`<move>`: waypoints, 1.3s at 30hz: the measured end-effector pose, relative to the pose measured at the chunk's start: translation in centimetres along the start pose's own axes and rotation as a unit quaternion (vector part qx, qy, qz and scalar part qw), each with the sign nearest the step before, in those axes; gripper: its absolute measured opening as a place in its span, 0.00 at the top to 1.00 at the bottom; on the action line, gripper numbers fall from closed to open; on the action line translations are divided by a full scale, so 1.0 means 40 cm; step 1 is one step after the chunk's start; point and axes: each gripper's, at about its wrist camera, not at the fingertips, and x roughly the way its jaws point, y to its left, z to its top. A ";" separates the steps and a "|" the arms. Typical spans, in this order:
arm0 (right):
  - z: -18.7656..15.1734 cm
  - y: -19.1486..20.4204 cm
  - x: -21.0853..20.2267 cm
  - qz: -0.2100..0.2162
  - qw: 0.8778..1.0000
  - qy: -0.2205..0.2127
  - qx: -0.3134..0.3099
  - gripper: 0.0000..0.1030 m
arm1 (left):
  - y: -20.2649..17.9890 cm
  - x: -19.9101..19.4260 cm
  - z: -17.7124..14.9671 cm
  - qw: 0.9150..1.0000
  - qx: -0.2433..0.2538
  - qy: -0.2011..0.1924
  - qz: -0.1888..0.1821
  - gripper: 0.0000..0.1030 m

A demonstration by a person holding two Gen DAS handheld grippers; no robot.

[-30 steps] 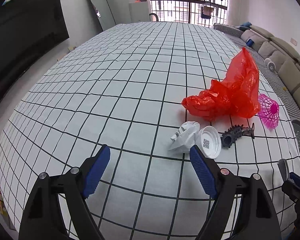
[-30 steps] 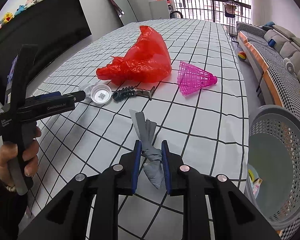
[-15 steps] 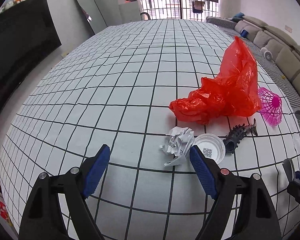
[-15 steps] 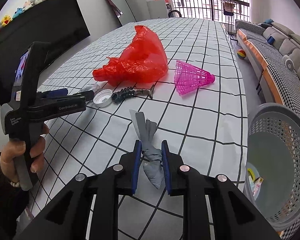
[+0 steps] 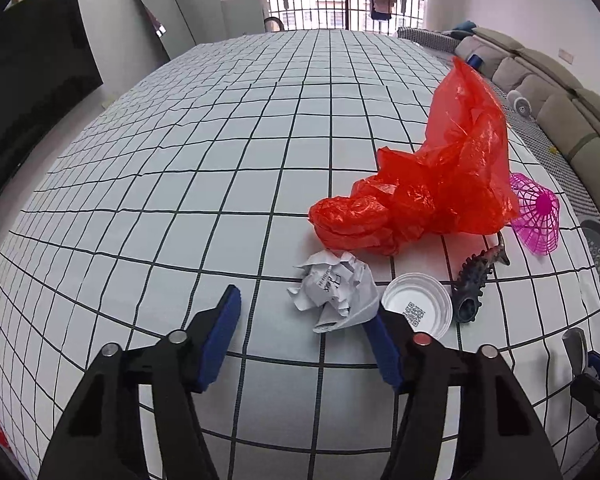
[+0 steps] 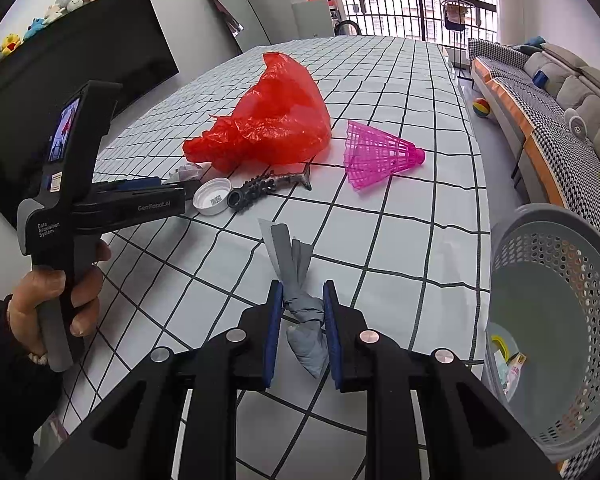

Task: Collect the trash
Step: 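Grasp the crumpled white paper with the left gripper while the right holds the cloth, then carry the cloth and paper over the grey basket and open both grippers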

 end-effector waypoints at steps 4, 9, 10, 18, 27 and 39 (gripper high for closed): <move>-0.001 0.000 0.001 -0.002 1.000 0.000 -0.002 0.80 | 0.005 -0.008 -0.009 1.000 -0.002 0.000 -0.016 0.68; 0.001 -0.004 -0.001 -0.002 1.000 -0.001 0.001 0.80 | 0.013 -0.031 -0.027 1.000 -0.009 -0.006 -0.015 0.73; 0.001 -0.005 -0.002 -0.002 1.000 -0.002 0.001 0.80 | 0.014 -0.039 -0.031 1.000 -0.009 -0.009 -0.015 0.73; 0.001 -0.008 -0.009 -0.004 1.000 -0.004 0.005 0.80 | -0.003 -0.118 -0.070 0.999 -0.010 -0.029 -0.018 0.74; -0.027 -0.047 -0.045 -0.015 1.000 -0.012 0.021 0.80 | -0.081 -0.223 -0.104 0.997 0.000 -0.065 -0.037 0.74; -0.099 -0.192 -0.146 -0.048 0.996 -0.028 0.071 0.81 | -0.309 -0.281 -0.115 0.990 0.054 -0.071 -0.108 0.74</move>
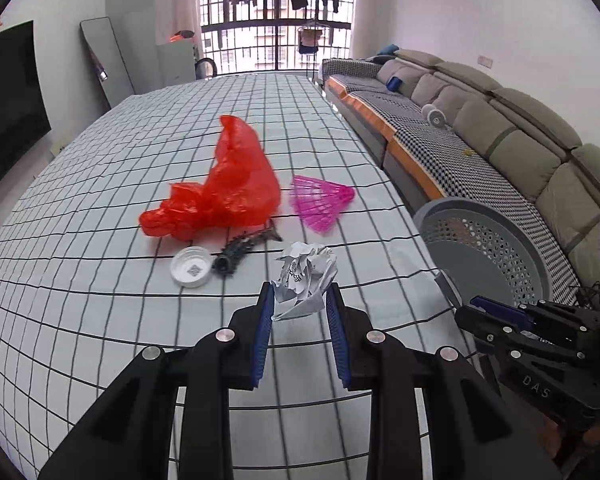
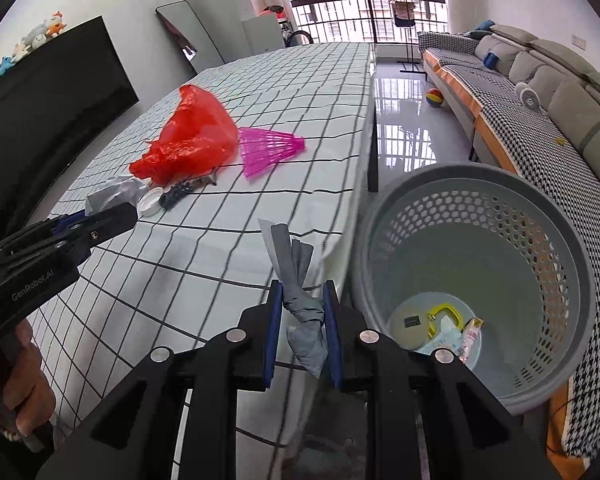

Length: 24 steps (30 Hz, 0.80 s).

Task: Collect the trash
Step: 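Carry the cloth and paper over the grey basket and open both grippers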

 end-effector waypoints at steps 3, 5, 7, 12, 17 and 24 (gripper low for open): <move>-0.010 -0.053 -0.034 -0.012 1.000 -0.011 0.016 0.80 | -0.061 0.007 0.013 1.000 0.012 -0.001 -0.014 0.74; -0.019 -0.089 -0.056 -0.025 0.999 -0.017 0.025 0.80 | -0.107 0.014 0.024 1.000 0.021 -0.003 -0.023 0.74; -0.027 -0.132 -0.075 -0.036 0.998 -0.021 0.039 0.80 | -0.149 0.019 0.030 0.999 0.027 -0.002 -0.035 0.74; -0.051 -0.234 -0.108 -0.056 0.995 -0.029 0.076 0.80 | -0.246 0.037 0.037 0.997 0.056 0.003 -0.053 0.74; -0.065 -0.305 -0.121 -0.066 0.992 -0.031 0.099 0.80 | -0.318 0.074 0.044 0.995 0.071 0.018 -0.061 0.74; -0.071 -0.361 -0.115 -0.074 0.991 -0.031 0.110 0.80 | -0.376 0.147 0.040 0.994 0.077 0.048 -0.059 0.74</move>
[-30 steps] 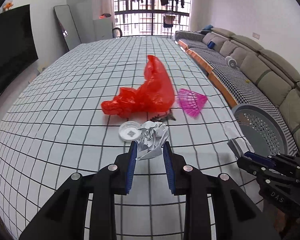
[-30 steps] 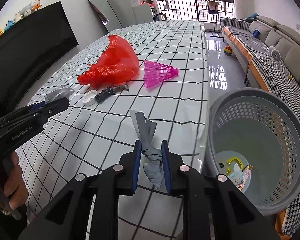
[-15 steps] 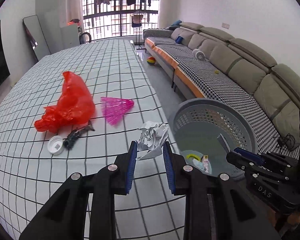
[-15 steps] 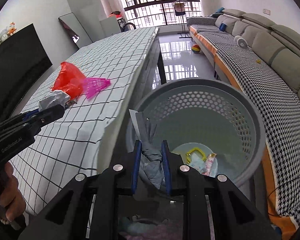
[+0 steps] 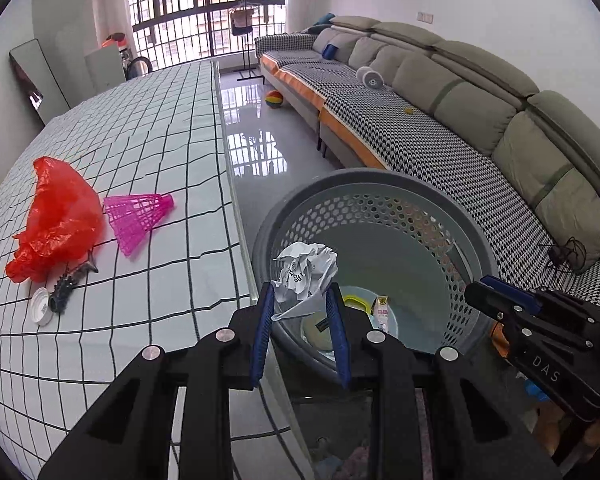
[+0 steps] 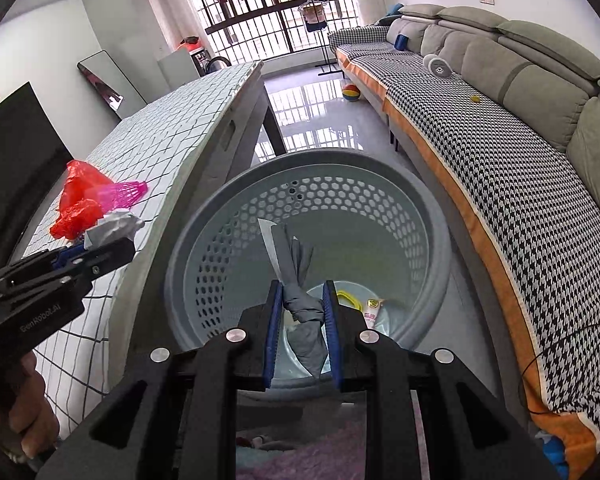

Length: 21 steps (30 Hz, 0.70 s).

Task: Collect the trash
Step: 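Carry the cloth and paper over the grey basket and open both grippers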

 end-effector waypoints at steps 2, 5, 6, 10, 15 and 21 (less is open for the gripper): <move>0.002 -0.013 0.011 -0.001 1.000 0.002 0.002 0.80 | -0.008 0.019 0.001 1.000 0.001 0.008 0.002 0.74; 0.005 -0.025 0.028 -0.002 1.000 0.007 0.005 0.80 | -0.014 0.038 0.001 1.000 -0.001 0.013 0.005 0.74; 0.007 -0.028 0.035 -0.001 1.000 0.009 0.006 0.80 | -0.018 0.044 0.001 1.000 0.000 0.016 0.005 0.74; 0.013 -0.029 0.057 0.000 1.000 0.014 0.006 0.80 | -0.034 0.060 0.005 1.000 0.003 0.022 0.003 0.73; 0.018 -0.039 0.070 -0.002 1.000 0.015 0.014 0.80 | -0.044 0.068 0.019 1.000 0.004 0.021 0.000 0.72; 0.018 -0.048 0.062 -0.016 1.000 0.004 0.018 0.63 | -0.043 0.068 0.022 1.000 -0.003 0.018 -0.002 0.51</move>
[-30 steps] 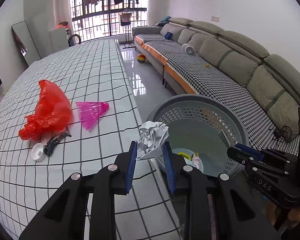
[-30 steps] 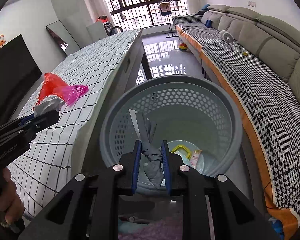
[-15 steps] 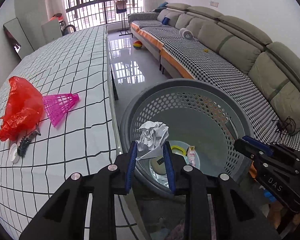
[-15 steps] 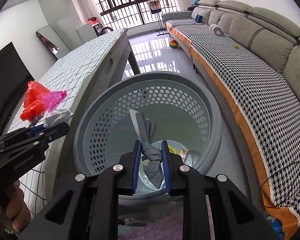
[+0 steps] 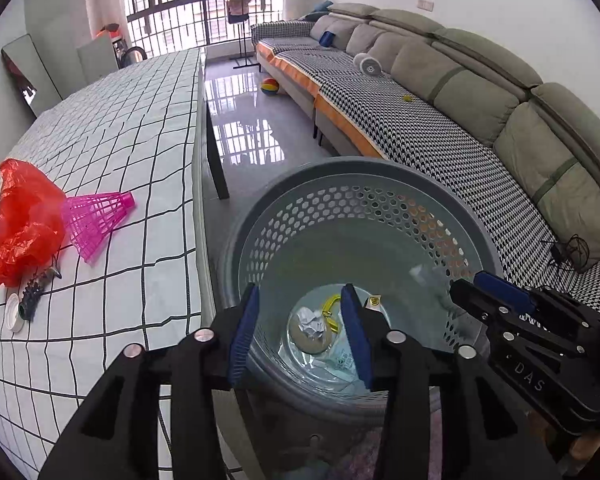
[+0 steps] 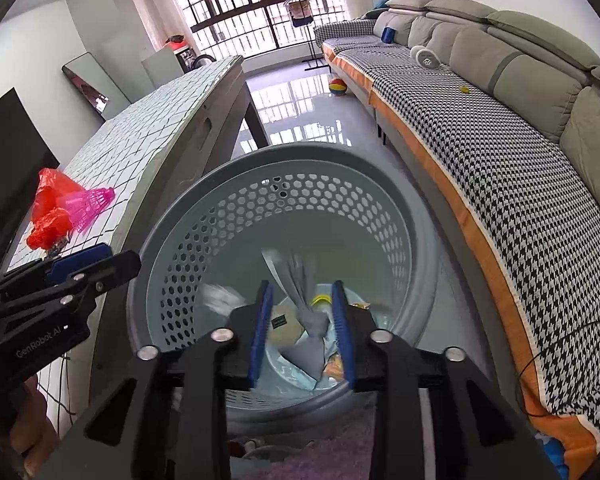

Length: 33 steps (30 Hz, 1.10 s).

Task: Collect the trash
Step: 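Carry the cloth and paper over the grey basket and open both grippers, then withdraw both open grippers from the basket back over the table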

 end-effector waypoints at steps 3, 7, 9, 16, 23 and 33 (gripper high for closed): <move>-0.003 -0.007 -0.007 0.001 1.000 -0.006 0.006 0.59 | 0.003 -0.007 -0.001 1.000 -0.004 -0.006 0.001 0.43; -0.008 -0.009 -0.008 0.001 1.000 -0.004 0.007 0.58 | 0.005 -0.018 -0.004 1.000 -0.005 -0.014 0.007 0.33; -0.011 -0.007 -0.010 -0.001 1.000 -0.006 0.007 0.57 | 0.007 -0.025 -0.006 1.000 -0.006 -0.019 0.011 0.31; -0.020 -0.005 -0.022 -0.005 1.000 -0.013 0.009 0.49 | 0.018 -0.042 -0.010 0.999 -0.011 -0.028 0.016 0.26; -0.025 0.002 -0.032 -0.009 1.000 -0.017 0.008 0.47 | 0.030 -0.059 -0.019 0.999 -0.017 -0.035 0.020 0.24; -0.030 0.045 -0.062 -0.005 1.000 -0.027 -0.004 0.43 | 0.077 -0.107 -0.037 0.997 -0.036 -0.053 0.033 0.19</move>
